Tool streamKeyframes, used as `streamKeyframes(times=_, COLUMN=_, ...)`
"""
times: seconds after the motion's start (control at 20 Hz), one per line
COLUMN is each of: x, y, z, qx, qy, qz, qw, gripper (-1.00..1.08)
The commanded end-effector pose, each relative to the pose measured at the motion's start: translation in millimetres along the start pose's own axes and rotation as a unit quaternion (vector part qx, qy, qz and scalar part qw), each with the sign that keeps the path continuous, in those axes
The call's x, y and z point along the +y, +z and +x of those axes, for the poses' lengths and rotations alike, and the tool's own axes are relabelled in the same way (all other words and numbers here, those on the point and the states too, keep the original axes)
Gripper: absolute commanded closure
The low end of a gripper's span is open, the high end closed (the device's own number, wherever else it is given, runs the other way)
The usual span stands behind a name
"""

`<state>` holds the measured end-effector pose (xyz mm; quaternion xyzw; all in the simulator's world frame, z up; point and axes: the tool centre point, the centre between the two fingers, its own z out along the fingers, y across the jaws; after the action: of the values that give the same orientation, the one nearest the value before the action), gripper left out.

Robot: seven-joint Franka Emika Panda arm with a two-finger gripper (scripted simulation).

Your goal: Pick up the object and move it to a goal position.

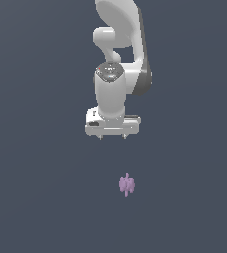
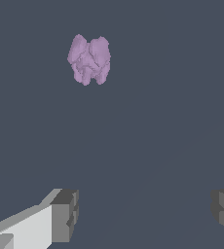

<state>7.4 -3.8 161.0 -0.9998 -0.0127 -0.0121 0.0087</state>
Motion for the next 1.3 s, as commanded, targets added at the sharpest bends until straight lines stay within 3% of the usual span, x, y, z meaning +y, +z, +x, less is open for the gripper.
streamKeyframes(times=0.0, x=0.0, y=0.0, z=0.0, qx=0.000, qy=0.000, qz=0.000, qw=1.0000, gripper=-0.92)
streamKeyframes(times=0.75, x=-3.1, y=-0.3, z=3.6, qx=-0.002, qy=-0.009, qz=-0.001, qw=1.0000, gripper=-0.92)
streamKeyframes(times=1.25, x=-9.0, y=6.2, z=30.5, qx=-0.003, qy=-0.001, qz=-0.002, qw=1.0000, gripper=-0.92)
